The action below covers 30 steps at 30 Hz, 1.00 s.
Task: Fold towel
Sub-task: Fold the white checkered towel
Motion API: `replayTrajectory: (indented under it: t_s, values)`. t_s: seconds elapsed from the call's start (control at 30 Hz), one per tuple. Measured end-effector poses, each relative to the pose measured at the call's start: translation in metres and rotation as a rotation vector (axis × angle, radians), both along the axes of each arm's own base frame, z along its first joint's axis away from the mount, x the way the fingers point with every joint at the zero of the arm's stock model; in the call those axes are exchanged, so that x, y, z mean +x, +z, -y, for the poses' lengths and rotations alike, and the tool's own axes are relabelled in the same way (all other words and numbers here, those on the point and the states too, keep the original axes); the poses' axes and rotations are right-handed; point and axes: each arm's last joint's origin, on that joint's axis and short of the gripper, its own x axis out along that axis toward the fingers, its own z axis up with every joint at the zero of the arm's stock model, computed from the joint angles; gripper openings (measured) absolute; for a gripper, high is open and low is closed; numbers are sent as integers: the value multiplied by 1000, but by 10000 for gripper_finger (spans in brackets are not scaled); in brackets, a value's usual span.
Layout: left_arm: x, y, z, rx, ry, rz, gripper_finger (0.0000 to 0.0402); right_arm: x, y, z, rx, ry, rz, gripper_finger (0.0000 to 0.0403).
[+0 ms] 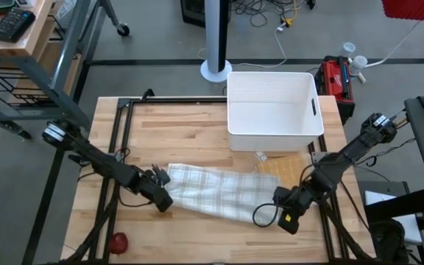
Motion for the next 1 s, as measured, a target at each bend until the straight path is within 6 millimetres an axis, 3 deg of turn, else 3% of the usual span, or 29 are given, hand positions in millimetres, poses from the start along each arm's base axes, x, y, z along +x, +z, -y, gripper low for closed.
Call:
replayTrajectory:
  t_s: [0.13,0.23,0.47,0.73,0.83,1.0]
  values:
    - [3,11,4,-13,-35,52,1,-5,7,3,-54,-36,-53,156]
    - [16,32,9,43,-82,182,3,-1,14,9,-212,-83,57,156]
    - [47,54,5,322,-108,295,3,25,3,28,-487,-140,183,97]
    - [67,22,0,354,-157,146,3,59,-36,32,-621,-66,117,8]
    - [68,6,3,308,-189,76,6,58,-42,29,-598,-45,69,7]
    - [71,-5,8,259,-199,42,2,39,-32,32,-578,-101,-25,33]
